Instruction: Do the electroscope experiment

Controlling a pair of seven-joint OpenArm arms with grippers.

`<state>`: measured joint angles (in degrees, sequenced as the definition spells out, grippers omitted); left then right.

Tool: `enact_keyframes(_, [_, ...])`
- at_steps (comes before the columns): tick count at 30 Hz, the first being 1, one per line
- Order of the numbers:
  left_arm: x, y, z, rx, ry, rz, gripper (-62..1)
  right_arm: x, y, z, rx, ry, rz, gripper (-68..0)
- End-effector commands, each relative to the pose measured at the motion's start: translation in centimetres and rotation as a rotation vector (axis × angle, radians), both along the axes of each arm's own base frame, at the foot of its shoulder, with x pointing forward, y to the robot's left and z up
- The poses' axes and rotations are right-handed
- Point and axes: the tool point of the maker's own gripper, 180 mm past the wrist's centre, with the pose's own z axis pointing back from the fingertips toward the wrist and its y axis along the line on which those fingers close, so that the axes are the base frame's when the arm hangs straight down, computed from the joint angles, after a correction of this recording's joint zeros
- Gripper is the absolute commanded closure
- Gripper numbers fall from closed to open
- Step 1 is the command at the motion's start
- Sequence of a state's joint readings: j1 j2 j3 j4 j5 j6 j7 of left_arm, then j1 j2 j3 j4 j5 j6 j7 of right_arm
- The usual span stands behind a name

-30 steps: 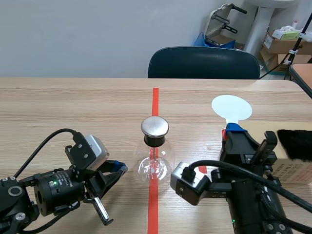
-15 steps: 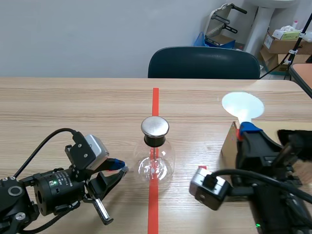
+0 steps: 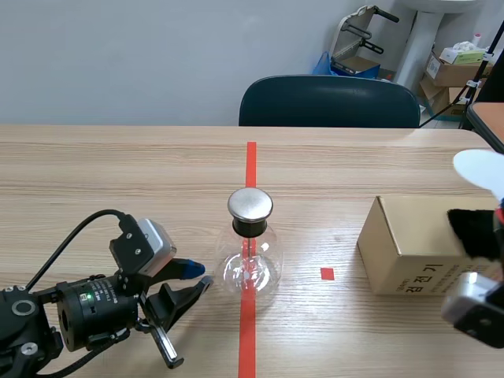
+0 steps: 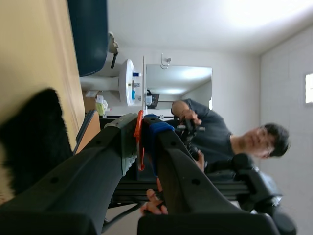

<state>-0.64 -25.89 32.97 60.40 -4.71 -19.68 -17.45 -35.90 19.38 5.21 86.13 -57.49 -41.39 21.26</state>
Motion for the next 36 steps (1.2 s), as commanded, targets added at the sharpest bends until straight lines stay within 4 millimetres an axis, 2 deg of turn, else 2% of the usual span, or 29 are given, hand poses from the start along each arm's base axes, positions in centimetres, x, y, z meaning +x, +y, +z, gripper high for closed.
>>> enact_keyframes(1, [0.1, -0.7, 1.1, -0.045, -0.013, -0.016, -14.8, 0.3, -0.3, 2.3, 0.003, -0.098, 0.020, -1.9])
enact_keyframes(7, [-0.2, -0.8, 0.9, -0.046, -0.003, -0.021, -14.9, -1.0, -1.8, 3.1, 0.055, -0.135, 0.097, -1.9])
enact_keyframes(12, [-0.7, -0.7, 0.5, -0.043, 0.003, -0.003, -16.0, -1.8, -2.9, 2.2, 0.096, -0.142, 0.122, -1.9])
enact_keyframes(15, [-1.6, -0.5, 1.8, -0.096, -0.022, -0.018, -16.1, -1.8, -3.7, 1.4, 0.110, -0.144, 0.104, -1.9])
enact_keyframes(20, [-3.2, 1.1, 6.4, -0.288, -0.062, 0.009, -16.1, -1.8, -4.4, -0.5, 0.121, -0.114, 0.088, -1.9])
enact_keyframes(23, [-4.0, 1.5, 8.1, -0.364, -0.080, -0.002, -16.1, -1.6, -4.5, -1.7, 0.123, -0.088, 0.079, -1.9])
enact_keyframes(25, [-4.6, 1.3, 8.3, -0.387, -0.061, -0.025, -16.1, -1.5, -4.4, -2.5, 0.121, -0.068, 0.078, -1.9])
enact_keyframes(28, [-5.5, 2.0, 7.3, -0.345, -0.025, -0.037, -16.1, -1.6, -4.1, -3.7, 0.118, -0.035, 0.077, -1.9])
enact_keyframes(31, [-6.4, 3.2, 8.1, -0.375, -0.042, -0.045, -16.4, -1.8, -3.9, -4.7, 0.102, 0.004, 0.071, -1.9])
enact_keyframes(33, [-6.8, 3.9, 8.9, -0.409, -0.060, -0.051, -20.3, -1.8, -3.9, -5.4, 0.091, 0.027, 0.055, -1.9])
enact_keyframes(36, [-7.3, 4.4, 9.8, -0.435, -0.078, -0.064, -38.1, -1.7, -4.2, -6.1, 0.067, 0.056, 0.024, -1.9])
